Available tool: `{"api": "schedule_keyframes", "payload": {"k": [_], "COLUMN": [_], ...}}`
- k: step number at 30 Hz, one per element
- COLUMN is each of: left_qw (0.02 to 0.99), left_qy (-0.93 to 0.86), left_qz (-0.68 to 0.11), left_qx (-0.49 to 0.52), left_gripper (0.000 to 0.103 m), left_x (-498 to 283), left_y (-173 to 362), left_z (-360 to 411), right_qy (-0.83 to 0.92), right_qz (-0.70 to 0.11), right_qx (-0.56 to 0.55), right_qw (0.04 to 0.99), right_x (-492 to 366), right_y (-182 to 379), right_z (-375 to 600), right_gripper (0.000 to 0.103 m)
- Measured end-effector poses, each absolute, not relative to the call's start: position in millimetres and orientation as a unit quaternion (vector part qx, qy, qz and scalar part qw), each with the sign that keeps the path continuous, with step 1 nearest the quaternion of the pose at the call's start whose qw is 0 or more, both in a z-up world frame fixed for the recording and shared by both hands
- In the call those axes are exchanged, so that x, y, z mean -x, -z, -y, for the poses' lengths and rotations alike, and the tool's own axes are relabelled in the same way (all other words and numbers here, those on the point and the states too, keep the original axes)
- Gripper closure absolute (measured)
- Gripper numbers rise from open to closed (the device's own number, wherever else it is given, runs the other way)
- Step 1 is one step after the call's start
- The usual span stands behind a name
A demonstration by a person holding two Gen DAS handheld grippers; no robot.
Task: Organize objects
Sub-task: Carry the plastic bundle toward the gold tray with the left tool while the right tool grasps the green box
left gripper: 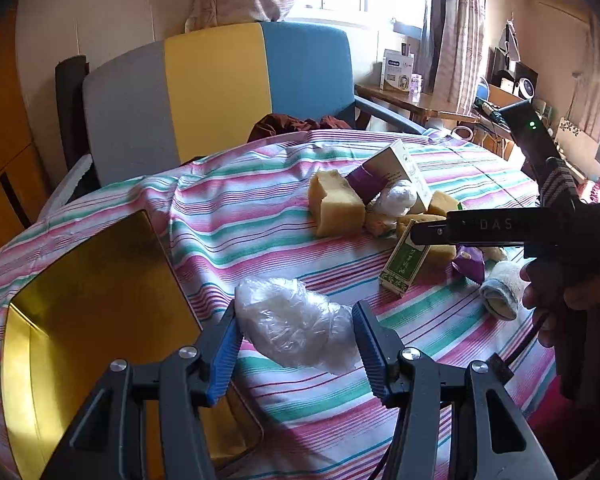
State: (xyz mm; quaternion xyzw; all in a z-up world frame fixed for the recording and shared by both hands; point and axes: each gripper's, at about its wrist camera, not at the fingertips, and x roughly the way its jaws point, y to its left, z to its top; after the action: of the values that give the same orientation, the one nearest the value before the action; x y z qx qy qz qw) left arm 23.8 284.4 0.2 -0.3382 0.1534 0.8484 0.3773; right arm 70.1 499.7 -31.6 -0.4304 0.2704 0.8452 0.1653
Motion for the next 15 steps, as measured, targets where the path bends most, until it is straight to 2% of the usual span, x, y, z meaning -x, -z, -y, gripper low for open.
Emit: {"api": "schedule_keyframes", "payload": {"k": [15], "left_qw": [0.334], "left_qy": [-0.874], "left_qz": [-0.139], "left_qx": [0.323], "left_gripper": [0.047], "left_x": [-28.9], "left_y": [-7.8], "left_z": [-241.6], "right_qy": [-0.807], "right_qz": [-0.356], "right_qx": [0.453], "right_qw": [0.13], "right_x": [-47.7], "right_y": [55.7], "right_z": [-487.4], "right_gripper": [0.014]}}
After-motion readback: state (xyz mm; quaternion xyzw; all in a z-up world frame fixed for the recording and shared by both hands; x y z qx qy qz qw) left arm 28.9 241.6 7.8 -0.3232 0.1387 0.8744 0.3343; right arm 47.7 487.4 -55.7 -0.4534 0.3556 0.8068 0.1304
